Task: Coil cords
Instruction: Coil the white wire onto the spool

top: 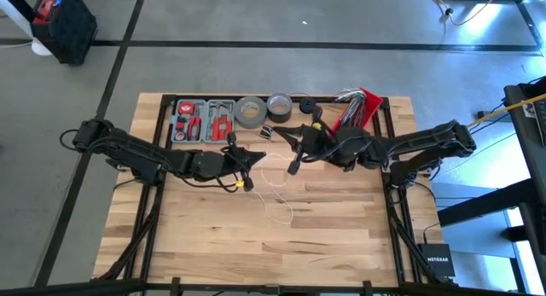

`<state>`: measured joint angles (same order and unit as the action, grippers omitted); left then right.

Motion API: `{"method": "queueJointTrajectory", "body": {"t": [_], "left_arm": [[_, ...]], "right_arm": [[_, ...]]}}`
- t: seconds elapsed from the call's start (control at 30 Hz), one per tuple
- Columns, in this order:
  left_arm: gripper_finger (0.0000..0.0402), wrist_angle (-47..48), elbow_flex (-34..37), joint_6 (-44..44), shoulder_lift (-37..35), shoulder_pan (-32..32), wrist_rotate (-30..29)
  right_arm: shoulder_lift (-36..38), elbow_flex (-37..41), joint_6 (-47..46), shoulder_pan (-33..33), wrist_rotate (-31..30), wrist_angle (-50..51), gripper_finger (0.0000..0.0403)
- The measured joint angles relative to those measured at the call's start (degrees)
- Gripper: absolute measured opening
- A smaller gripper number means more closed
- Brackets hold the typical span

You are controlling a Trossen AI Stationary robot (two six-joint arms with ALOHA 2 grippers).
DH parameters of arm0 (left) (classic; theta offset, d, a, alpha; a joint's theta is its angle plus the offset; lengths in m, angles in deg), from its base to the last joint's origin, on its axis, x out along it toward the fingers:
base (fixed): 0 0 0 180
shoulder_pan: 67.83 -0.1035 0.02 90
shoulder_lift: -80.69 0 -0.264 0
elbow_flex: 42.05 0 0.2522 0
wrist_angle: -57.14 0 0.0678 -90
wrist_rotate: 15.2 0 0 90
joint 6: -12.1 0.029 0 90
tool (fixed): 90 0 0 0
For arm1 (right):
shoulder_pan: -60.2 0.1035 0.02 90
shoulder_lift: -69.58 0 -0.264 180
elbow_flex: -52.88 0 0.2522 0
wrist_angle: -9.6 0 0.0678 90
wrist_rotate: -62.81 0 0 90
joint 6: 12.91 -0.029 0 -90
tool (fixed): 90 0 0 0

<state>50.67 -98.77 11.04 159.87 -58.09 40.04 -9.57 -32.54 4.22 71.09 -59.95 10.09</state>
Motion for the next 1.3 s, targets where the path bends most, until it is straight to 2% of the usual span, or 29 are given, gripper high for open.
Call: {"method": "queueJointTrajectory", "body": {"t": [0.43,0.77,1.07,1.3], "left_arm": [[0.0001,0.7,0.1,1.1,0.1,0.0,0.0],[0.0001,5.7,0.4,2.7,-0.1,0.0,0.2],[0.0001,15.1,0.5,2.3,-5.6,0.0,-1.7],[0.0001,19.6,0.4,-1.8,-11.2,1.3,-1.9]], "right_arm": [[0.1,-5.8,-0.5,0.0,4.1,5.0,0.0005],[0.4,-5.8,-6.2,0.0,8.0,19.1,0.0005],[-1.4,-5.7,-9.8,0.0,9.4,33.4,0.0005],[-5.9,-5.6,-9.4,0.0,8.0,36.9,0.0005]]}}
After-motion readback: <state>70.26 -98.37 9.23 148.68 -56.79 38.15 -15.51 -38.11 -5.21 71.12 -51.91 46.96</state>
